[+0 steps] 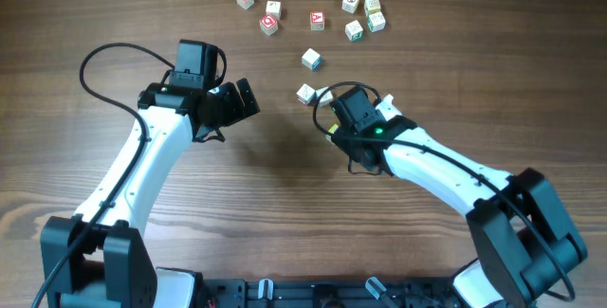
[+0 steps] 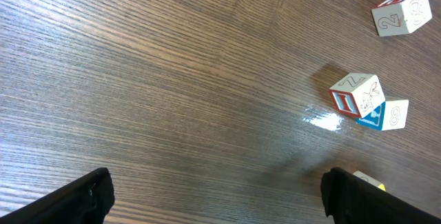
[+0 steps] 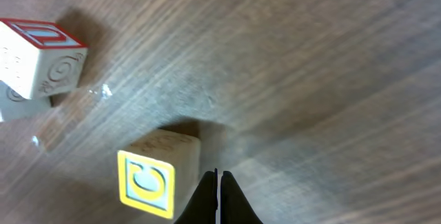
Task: Form a circle
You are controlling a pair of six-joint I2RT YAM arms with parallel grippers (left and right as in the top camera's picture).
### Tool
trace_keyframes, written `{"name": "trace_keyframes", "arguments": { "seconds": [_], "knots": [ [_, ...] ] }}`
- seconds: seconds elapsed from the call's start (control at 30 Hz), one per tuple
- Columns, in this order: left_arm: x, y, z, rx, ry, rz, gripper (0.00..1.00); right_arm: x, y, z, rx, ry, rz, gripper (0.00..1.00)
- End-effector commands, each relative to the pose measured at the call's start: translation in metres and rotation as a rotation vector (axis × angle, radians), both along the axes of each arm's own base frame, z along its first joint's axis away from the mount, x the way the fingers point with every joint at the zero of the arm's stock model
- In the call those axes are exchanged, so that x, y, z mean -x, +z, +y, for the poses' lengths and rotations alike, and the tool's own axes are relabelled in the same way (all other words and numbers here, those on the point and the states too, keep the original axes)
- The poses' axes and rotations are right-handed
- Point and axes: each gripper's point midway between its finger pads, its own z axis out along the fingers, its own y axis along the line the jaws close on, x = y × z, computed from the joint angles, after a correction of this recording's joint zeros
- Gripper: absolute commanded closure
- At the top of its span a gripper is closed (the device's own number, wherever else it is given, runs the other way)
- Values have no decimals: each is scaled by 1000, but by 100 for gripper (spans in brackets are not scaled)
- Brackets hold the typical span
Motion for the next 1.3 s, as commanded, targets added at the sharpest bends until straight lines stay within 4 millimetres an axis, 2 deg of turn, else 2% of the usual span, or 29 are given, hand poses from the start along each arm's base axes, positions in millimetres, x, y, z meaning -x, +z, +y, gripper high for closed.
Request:
{"name": "trace_keyframes", "arguments": {
  "seconds": [0.0, 0.33, 0.7, 0.83, 1.1, 1.27],
  "knots": [
    [0, 0, 4, -16, -8, -3, 0, -8, -11, 3, 32, 55, -24, 95],
    [0, 0, 4, -16, -8, -3, 0, -20, -6, 20, -13, 148, -84, 95],
    [0, 0, 4, -15, -8, -3, 0, -12, -10, 21, -26, 150, -41, 95],
    [0, 0, 4, -16, -8, -3, 0, -15, -9, 23, -32, 154, -54, 95],
    [0, 0, 4, -16, -8, -3, 0, -24, -1, 40, -92, 223, -107, 95],
    [0, 0, 4, -16, -8, -3, 0, -23, -1, 40, -91, 223, -104, 96]
  ]
}}
